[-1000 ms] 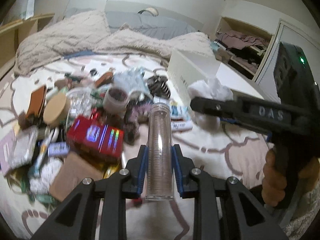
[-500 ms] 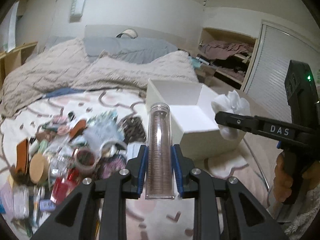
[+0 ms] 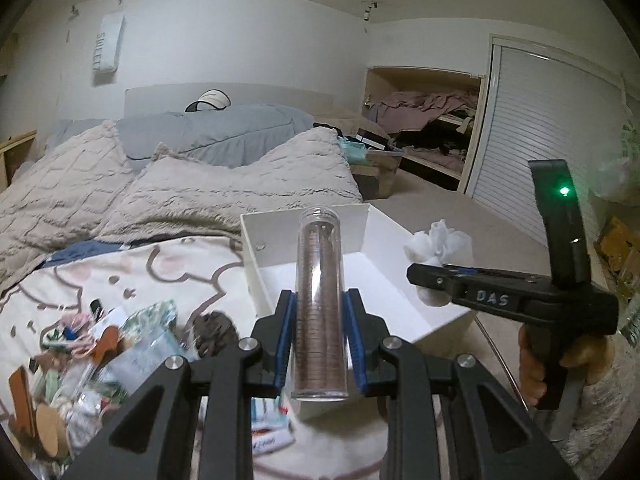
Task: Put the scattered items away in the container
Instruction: 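Carry the coin tube and mesh puff with both grippers over the white box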
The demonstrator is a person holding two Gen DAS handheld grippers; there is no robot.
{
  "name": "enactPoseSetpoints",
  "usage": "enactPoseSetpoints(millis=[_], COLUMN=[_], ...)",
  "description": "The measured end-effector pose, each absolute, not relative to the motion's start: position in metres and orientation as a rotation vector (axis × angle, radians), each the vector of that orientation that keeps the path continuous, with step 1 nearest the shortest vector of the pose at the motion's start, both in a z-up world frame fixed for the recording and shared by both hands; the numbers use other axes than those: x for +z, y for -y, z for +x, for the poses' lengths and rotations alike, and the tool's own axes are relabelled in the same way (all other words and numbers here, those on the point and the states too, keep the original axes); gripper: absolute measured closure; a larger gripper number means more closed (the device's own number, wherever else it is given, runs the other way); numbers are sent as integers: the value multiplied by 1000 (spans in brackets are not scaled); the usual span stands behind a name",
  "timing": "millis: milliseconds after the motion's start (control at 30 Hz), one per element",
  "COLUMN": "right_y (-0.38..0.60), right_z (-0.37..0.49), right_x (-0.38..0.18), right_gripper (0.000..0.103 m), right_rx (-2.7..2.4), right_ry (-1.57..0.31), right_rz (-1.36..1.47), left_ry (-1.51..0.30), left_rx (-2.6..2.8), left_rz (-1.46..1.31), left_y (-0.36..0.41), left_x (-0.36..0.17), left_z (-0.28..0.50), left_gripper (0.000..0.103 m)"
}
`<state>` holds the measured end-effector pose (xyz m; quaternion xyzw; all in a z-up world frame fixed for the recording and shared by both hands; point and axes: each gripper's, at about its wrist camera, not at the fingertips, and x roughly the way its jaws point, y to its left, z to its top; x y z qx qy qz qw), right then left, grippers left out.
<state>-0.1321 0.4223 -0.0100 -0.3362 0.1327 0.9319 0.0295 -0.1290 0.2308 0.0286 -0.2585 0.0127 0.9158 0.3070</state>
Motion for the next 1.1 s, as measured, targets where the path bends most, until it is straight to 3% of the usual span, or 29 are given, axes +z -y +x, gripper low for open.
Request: enactPoseSetpoints(millis=[600, 733, 833, 1100], right_y=[-457, -459, -454, -450], right_z=[-206, -210, -216, -216], right_x=[-58, -60, -67, -80], right_gripper=[73, 73, 73, 73], right_rx=[2749, 2732, 2693, 2646], right_ry=[-345, -351, -252, -186], right_rz=[-1204, -1278, -1355, -1454], left_ry=[53, -13, -57, -50], left_rx=[2395, 2397, 2404, 2356], left_rz=[-898, -983, -1021, -1150], left_y=[-308, -323, -331, -338], left_x=[-4, -21, -31, -50], left_z=[-218, -234, -242, -254], left_gripper=[78, 78, 78, 78])
